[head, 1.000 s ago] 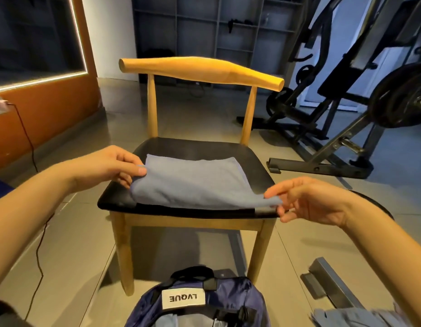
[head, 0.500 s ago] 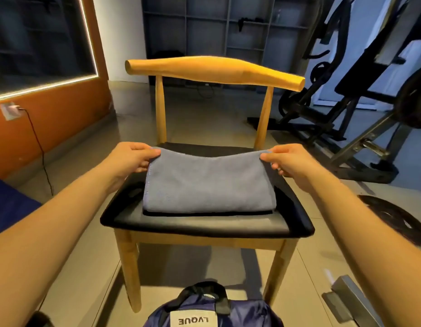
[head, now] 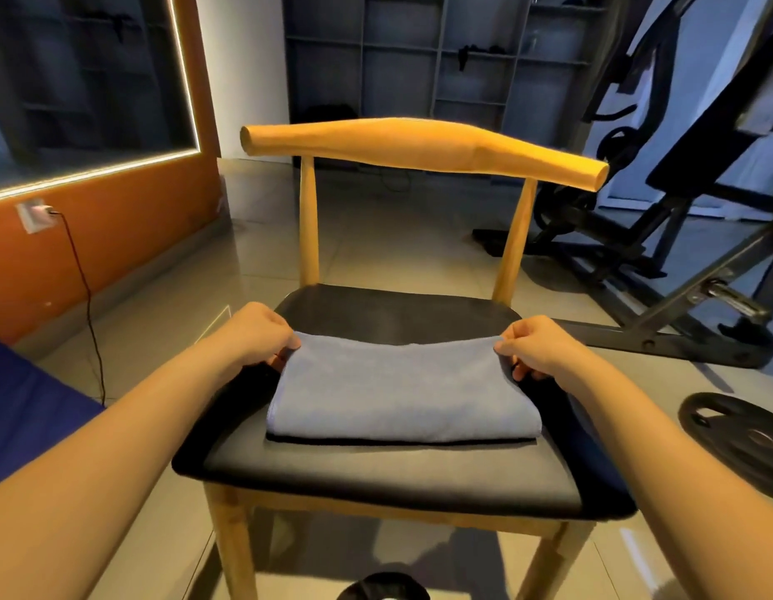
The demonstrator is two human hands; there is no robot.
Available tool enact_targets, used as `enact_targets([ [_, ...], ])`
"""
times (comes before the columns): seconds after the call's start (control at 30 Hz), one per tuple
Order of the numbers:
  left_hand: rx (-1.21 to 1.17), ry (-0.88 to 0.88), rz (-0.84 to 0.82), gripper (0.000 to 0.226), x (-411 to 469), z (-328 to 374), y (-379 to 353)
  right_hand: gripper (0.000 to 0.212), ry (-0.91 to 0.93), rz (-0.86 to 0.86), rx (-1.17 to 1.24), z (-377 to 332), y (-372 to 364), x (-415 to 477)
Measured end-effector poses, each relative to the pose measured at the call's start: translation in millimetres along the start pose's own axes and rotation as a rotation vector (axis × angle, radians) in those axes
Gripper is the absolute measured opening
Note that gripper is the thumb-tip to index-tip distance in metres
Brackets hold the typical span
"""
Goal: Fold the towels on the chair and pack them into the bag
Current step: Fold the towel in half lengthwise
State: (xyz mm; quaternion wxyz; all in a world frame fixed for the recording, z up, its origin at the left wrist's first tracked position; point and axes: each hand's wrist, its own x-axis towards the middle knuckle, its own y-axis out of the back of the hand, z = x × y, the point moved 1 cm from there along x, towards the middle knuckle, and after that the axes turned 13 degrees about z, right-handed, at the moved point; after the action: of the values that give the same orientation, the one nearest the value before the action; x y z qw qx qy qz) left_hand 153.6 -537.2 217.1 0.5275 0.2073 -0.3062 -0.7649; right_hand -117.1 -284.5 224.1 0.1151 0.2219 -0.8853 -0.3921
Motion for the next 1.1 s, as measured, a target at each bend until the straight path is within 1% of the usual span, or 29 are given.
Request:
enact_targets([
  [0.13, -0.038, -0.034, 0.035, 0.019, 7, 0, -8, 0.019, 0.073, 0.092, 0.030, 1, -10, 6],
  [0.23, 0.020, -0.062, 0.047, 0.022, 14, -2, -15, 0.019, 0.109, 0.110, 0.001, 4, -22, 10],
  [0.5, 0.237, -0.119, 0.151, 0.023, 24, -3, -27, 0.020, 0.137, 0.196, -0.163, 8, -40, 29],
  [0.63, 0.277, -0.141, 0.153, 0.025, 24, -3, -29, 0.021, 0.160, 0.208, -0.258, 8, -43, 30],
  [0.73, 0.307, -0.141, 0.138, 0.025, 24, -3, -29, 0.016, 0.206, 0.241, -0.353, 4, -45, 26],
  [0.77, 0.322, -0.138, 0.125, 0.027, 24, -2, -28, 0.018, 0.229, 0.249, -0.369, 4, -45, 24],
  [0.87, 0.329, -0.094, 0.066, 0.032, 22, 2, -24, 0.035, 0.324, 0.189, -0.348, 5, -40, 25],
  [0.93, 0.298, -0.054, 0.008, 0.032, 24, 5, -22, 0.029, 0.336, 0.109, -0.292, 4, -36, 27],
  [1.0, 0.257, -0.012, -0.057, 0.029, 27, 6, -20, 0.018, 0.275, 0.004, -0.174, 1, -30, 28],
  [1.03, 0.244, 0.007, -0.089, 0.028, 29, 6, -19, 0.016, 0.240, -0.058, -0.123, -1, -28, 27],
  [1.1, 0.237, 0.037, -0.142, 0.030, 33, 5, -17, 0.016, 0.192, -0.147, -0.095, -4, -23, 25],
])
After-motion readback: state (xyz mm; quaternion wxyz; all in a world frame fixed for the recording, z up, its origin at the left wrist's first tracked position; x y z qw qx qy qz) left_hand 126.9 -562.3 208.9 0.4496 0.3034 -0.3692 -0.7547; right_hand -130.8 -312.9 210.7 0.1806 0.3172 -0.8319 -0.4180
